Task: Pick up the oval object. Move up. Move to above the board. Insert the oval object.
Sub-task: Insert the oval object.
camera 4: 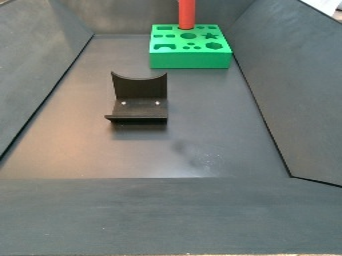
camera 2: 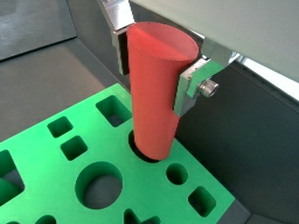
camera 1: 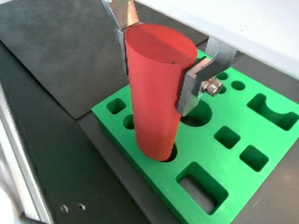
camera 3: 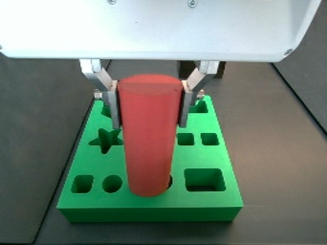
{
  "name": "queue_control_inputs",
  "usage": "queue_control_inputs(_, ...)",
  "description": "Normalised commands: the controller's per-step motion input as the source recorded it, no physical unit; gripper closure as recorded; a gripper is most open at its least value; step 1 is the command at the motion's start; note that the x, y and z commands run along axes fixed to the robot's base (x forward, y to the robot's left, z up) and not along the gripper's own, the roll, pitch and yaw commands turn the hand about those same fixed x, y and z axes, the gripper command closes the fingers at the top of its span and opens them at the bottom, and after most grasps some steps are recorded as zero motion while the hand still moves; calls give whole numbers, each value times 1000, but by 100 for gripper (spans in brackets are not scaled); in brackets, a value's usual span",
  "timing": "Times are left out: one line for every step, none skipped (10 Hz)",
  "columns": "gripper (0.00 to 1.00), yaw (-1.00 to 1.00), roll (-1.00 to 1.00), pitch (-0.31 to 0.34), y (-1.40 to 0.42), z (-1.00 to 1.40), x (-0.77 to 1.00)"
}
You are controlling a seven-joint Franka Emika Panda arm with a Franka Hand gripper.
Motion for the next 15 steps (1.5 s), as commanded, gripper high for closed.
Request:
queue_control_inputs(100, 49, 24, 0, -20, -226, 103)
queue_control_inputs(100, 71, 29, 0, 0, -151, 69)
queue_control_inputs(100, 51, 26, 3, 54, -114, 49)
queue_control_inputs(100, 46, 20, 0, 60, -140, 11)
queue_control_inputs(100, 26, 0, 0, 49, -120, 0)
queue_control_inputs(100, 0, 0, 0, 6, -131, 0)
queue_control_inputs(100, 0, 0, 0, 0, -171, 0)
queue_control_inputs(100, 0, 63, 0, -20, -509, 0)
queue_control_inputs(100, -126, 114, 0, -157, -886, -66)
queue_control_inputs(100, -211, 101, 0, -203, -971, -126)
queue_control_inputs(100, -317, 60, 0, -206, -1000, -94)
queue_control_inputs(100, -283, 73, -16, -246, -1000, -77)
queue_control_inputs(100, -269, 79, -31, -257, -1000, -63)
queue_control_inputs(100, -231, 101, -27, -249, -1000, 0)
queue_control_inputs(100, -251, 96, -23, -249, -1000, 140)
